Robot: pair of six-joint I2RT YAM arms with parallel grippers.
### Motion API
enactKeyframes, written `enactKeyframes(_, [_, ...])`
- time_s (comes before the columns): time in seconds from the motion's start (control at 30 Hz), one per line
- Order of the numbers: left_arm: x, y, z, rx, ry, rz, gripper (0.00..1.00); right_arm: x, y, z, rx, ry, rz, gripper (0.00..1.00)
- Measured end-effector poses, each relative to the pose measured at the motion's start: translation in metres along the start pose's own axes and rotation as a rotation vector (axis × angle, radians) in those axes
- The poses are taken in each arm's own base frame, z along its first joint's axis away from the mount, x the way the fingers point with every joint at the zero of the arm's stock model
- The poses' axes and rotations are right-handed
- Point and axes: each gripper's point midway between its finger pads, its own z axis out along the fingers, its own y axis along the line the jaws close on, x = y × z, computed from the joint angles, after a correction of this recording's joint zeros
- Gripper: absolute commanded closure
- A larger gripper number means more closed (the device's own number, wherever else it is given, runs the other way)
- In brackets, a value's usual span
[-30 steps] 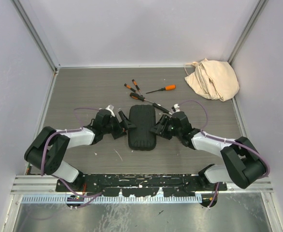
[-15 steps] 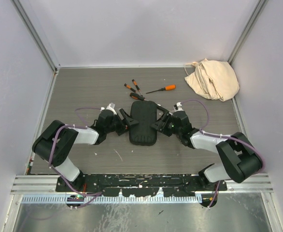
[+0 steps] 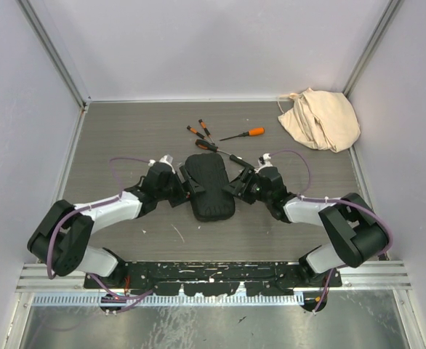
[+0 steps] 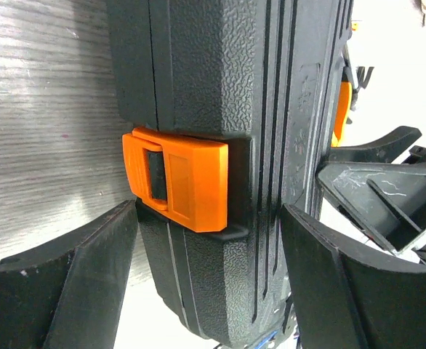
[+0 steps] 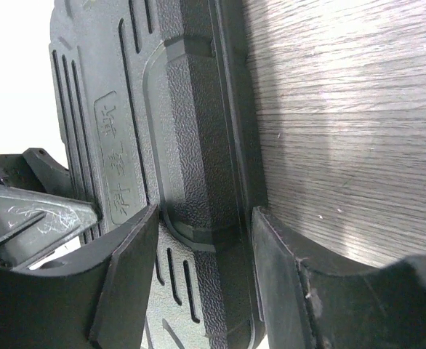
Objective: Sort the tools into containers
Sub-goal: Adjust the storage box at the center of the board.
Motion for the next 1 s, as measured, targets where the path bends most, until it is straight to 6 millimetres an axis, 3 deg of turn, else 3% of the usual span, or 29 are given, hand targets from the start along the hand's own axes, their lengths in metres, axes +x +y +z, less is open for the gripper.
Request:
enactKeyframes(0.23, [0.002,-0.006,-0.008,-0.012,0.014,0.023,0.24,0.001,0.002,0.002,-0.005,0.000,-0.004,0.39])
enactKeyframes(0.57, [-0.002,-0.010,-0.012,-0.063,0.029,0.050,0.24,0.003,0.005,0.003,-0.008,-0.006,0.003,0.49])
enactKeyframes(0.77, [-0.007,-0.016,-0.015,-0.069,0.025,0.056,0.24,0.002,0.006,0.003,-0.014,-0.017,0.025,0.42])
enactKeyframes(1.0, [-0.014,-0.028,-0.019,-0.059,0.017,0.076,0.24,-0.001,0.002,0.000,0.017,-0.039,0.038,0.41])
